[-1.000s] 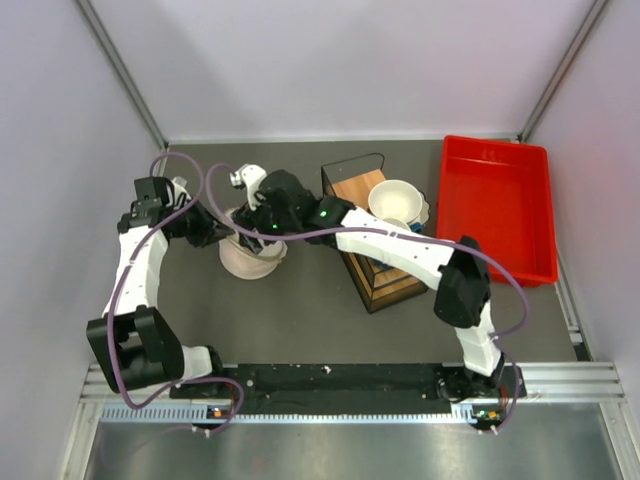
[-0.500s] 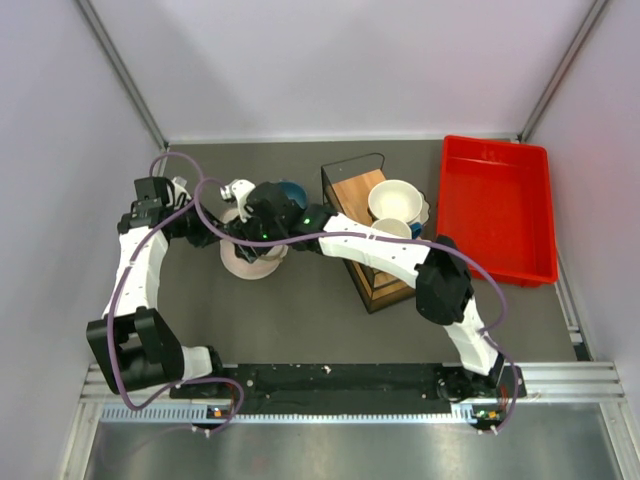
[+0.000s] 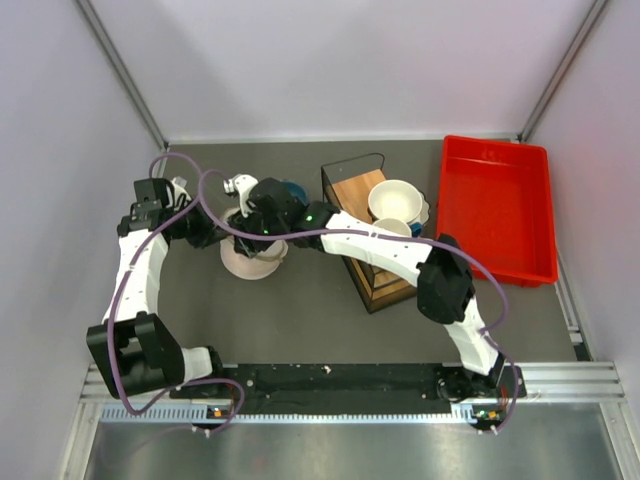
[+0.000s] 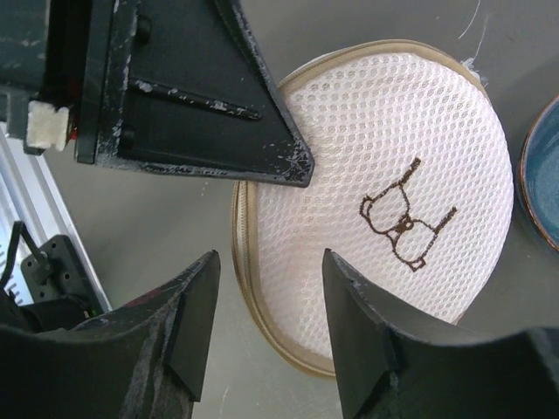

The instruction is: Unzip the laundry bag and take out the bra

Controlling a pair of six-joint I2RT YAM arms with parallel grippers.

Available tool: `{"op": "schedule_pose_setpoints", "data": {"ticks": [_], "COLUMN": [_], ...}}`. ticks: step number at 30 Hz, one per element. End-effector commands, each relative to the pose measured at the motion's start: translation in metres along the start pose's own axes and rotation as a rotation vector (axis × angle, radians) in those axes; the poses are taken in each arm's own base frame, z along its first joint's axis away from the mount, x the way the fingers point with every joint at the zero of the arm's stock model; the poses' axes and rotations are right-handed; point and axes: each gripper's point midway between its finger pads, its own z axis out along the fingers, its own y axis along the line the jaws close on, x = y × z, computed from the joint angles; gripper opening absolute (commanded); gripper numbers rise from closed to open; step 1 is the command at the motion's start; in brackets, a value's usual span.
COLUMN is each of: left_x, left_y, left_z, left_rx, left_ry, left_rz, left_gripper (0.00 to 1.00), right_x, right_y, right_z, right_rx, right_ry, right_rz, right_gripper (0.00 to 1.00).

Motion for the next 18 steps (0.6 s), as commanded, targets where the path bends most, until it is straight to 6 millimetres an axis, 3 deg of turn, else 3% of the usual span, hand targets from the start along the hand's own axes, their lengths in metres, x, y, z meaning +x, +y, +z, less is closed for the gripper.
{"op": "schedule_pose_setpoints", "data": {"ticks": [1,14,18], "left_x": [-0.0018,-0.0017,-0.0015], "left_y": [-0.0095,-0.0084,-0.0058], "left_z": [-0.0080,-0.0088,-0.0084], "left_rx": [0.027,0.022,0.010], "left_ry": [-0.030,-0.031,-0.029], "left_rz": [0.056,0.064,0.066], "left_gripper": [0.00,0.00,0.00], "right_x": [-0.0502,-0.0475,-0.0553], "right_y": [0.0076,0.0038,0.0069], "right_z": [-0.0281,-0.0229,-0.0272], "right_rx": [-0.033,-0.034,-0.047], "right_ry": [-0.129,-0.124,-0.141], "right_rz": [0.030,0.056,0.058], "right_gripper": [0.49,0.41,0.38]}}
